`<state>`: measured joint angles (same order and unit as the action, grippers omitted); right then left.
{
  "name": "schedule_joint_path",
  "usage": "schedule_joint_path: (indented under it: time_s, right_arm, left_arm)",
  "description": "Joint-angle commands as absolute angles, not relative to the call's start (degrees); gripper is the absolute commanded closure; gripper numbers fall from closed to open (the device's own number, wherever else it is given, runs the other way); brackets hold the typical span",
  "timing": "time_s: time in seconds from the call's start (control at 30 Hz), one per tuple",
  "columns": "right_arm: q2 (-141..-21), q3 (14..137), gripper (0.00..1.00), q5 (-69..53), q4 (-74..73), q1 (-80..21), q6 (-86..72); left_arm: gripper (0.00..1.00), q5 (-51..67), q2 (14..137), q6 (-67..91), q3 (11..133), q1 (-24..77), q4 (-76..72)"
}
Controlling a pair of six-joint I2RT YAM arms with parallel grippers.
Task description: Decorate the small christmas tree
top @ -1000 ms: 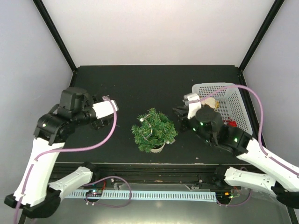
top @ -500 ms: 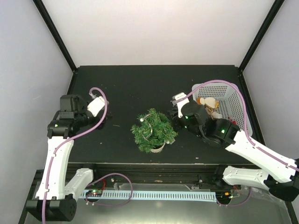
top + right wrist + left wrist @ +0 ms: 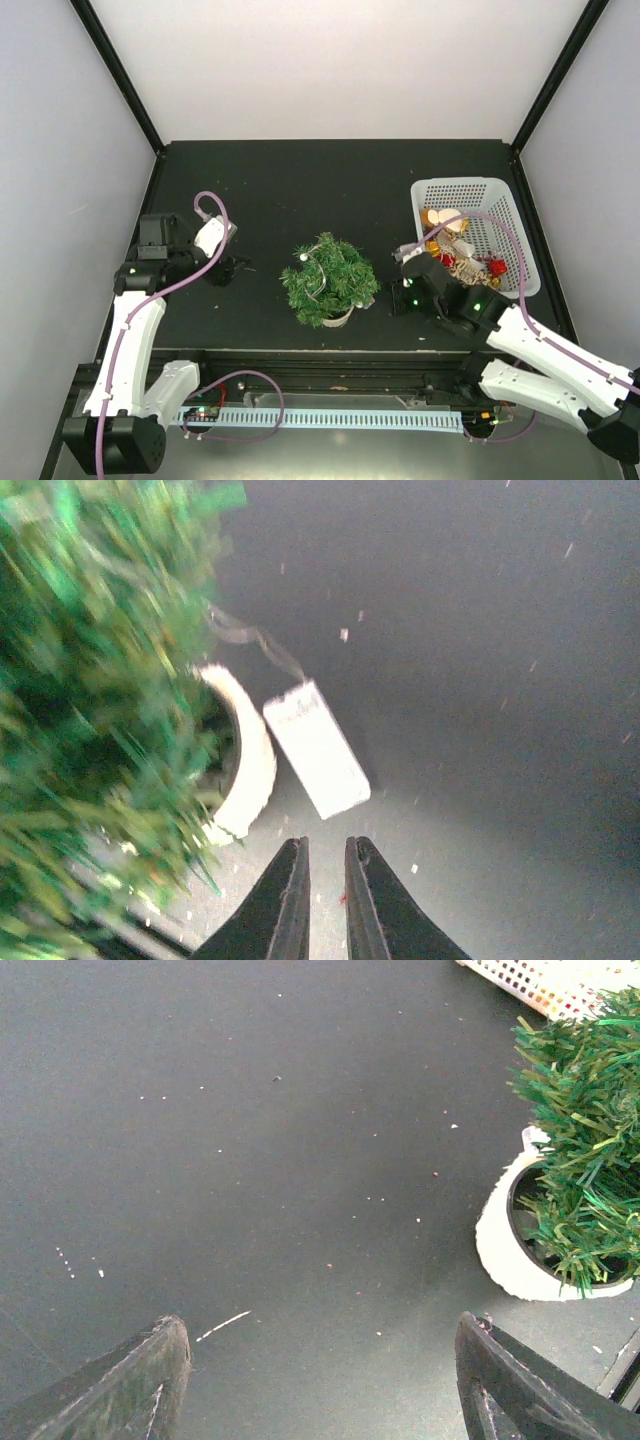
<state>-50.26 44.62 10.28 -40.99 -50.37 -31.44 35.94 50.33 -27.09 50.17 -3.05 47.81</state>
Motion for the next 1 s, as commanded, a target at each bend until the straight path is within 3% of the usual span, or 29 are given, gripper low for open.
schedule_joint_path:
  time_s: [0.0,0.23,0.5,0.97]
  right_arm:
    - [-46.3,36.5,0.86,1.0,-34.5,-50.2,-36.6]
    - [-40.8,23.0,0.86,-1.0,-18.3,-56.9,-42.2]
    - [-48.8,15.4,0.86,1.6,-1.2,-64.7,-47.6]
    - [-63.4,17.6,0.89,2.7,10.7,-64.7,-47.4]
  left_arm:
    - [0.27,39.2,49.3,-25.7,49.0,-3.8,45.6]
    - [0.26,39.4,48.3,-24.2,48.3,-5.0,44.1]
    - [0.26,39.1,46.7,-22.8,48.0,-6.6,43.4]
    - [0.25,38.7,45.6,-21.7,47.3,-7.9,41.9]
